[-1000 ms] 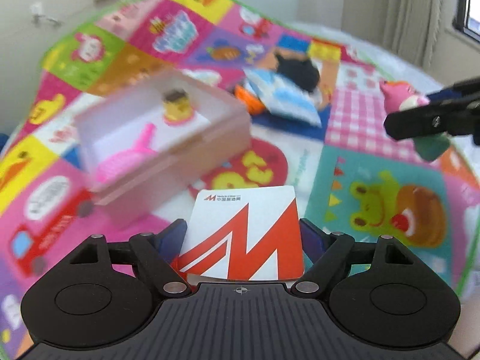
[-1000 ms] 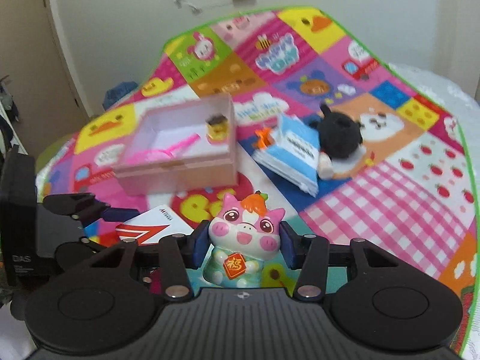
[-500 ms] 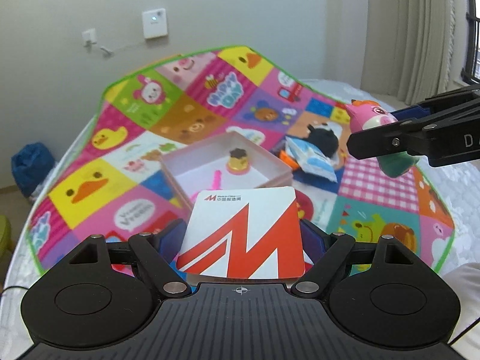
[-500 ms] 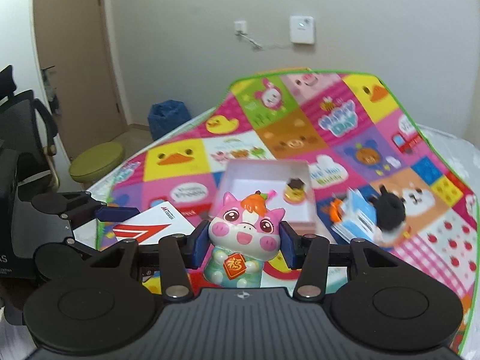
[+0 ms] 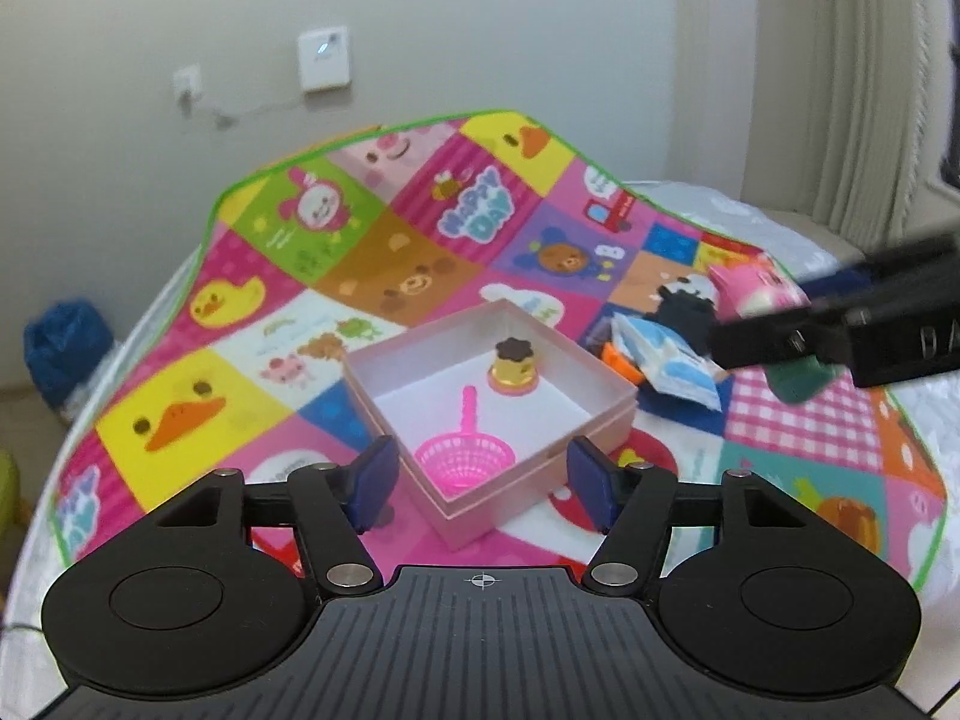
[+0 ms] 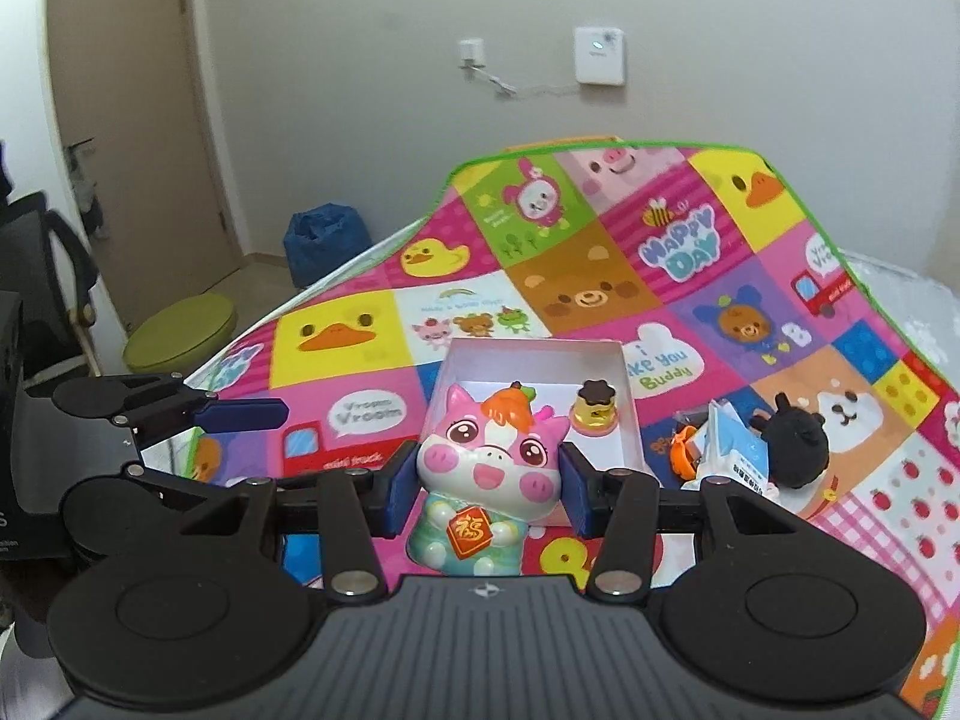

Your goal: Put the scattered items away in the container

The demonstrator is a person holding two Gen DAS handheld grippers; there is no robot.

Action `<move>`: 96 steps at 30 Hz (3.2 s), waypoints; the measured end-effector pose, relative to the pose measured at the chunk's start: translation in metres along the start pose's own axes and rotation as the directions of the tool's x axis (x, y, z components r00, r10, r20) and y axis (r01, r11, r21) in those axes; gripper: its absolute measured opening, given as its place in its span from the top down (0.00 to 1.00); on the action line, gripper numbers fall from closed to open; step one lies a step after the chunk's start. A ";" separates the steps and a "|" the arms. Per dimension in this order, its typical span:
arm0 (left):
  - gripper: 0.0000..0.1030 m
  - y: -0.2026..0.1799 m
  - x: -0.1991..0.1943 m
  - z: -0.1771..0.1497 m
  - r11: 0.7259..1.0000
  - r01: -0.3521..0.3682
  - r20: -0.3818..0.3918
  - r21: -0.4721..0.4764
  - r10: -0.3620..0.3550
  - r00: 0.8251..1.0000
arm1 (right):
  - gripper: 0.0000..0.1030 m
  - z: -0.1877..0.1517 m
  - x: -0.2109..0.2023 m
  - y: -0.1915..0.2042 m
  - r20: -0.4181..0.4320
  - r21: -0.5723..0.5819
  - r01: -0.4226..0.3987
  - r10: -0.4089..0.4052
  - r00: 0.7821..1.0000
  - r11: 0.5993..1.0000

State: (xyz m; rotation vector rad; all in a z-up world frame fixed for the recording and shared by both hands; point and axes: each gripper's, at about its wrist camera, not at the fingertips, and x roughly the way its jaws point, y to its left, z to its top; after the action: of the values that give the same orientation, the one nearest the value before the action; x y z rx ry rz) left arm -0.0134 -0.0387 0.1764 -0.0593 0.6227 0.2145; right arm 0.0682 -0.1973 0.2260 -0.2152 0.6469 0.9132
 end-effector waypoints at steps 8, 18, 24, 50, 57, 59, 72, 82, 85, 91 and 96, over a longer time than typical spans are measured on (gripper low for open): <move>0.07 0.018 0.028 -0.046 0.990 0.127 -0.211 0.059 -0.111 0.971 | 0.54 -0.051 0.042 -0.026 -0.172 0.062 0.030 -0.019 0.985 0.998; 0.02 -0.029 0.069 -0.084 0.996 0.041 -0.415 -0.083 -0.072 0.907 | 0.54 -0.079 0.037 -0.034 -0.229 0.134 0.042 -0.011 0.973 0.990; 0.02 -0.062 0.103 -0.102 0.995 -0.101 -0.463 -0.015 0.083 0.882 | 0.54 -0.077 0.019 -0.039 -0.188 0.158 0.049 -0.019 0.982 0.986; 0.01 -0.019 0.054 -0.092 0.983 -0.042 -0.452 -0.181 -0.045 0.891 | 0.53 -0.083 -0.035 -0.017 -0.110 0.147 0.055 -0.039 0.993 0.988; 0.00 -0.065 0.101 -0.117 0.987 -0.159 -0.514 0.020 0.147 0.845 | 0.53 -0.099 -0.004 -0.027 -0.137 0.262 0.048 -0.012 0.991 0.964; 0.00 -0.067 0.102 -0.119 0.985 -0.168 -0.501 0.035 0.163 0.850 | 0.53 -0.106 -0.002 -0.029 -0.141 0.276 0.043 -0.004 0.990 0.960; 0.20 -0.056 0.079 -0.109 0.988 -0.151 -0.468 0.025 0.145 0.872 | 0.53 -0.115 -0.017 -0.044 -0.142 0.303 0.061 -0.019 0.990 0.951; 0.69 -0.033 -0.009 -0.059 0.992 -0.122 -0.053 -0.013 0.121 0.991 | 0.53 -0.089 -0.038 -0.027 -0.023 0.204 0.063 -0.060 0.998 0.977; 0.68 -0.021 -0.014 -0.043 0.991 -0.127 0.017 -0.028 0.128 0.992 | 0.53 -0.078 -0.033 -0.026 0.003 0.200 0.049 -0.051 0.999 0.979; 0.01 0.010 0.008 -0.044 0.997 -0.043 -0.118 -0.057 0.036 0.992 | 0.53 -0.077 -0.016 -0.031 -0.023 0.215 0.048 -0.044 0.999 0.975; 0.00 0.010 0.057 -0.063 0.997 0.014 -0.279 0.080 0.009 0.960 | 0.53 -0.101 0.012 -0.039 -0.083 0.286 0.042 -0.019 0.996 0.957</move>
State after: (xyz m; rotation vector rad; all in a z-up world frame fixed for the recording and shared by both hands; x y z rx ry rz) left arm -0.0071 -0.0260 0.0921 -0.0120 0.9129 0.1797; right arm 0.0607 -0.2568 0.1350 -0.0005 0.8392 0.7731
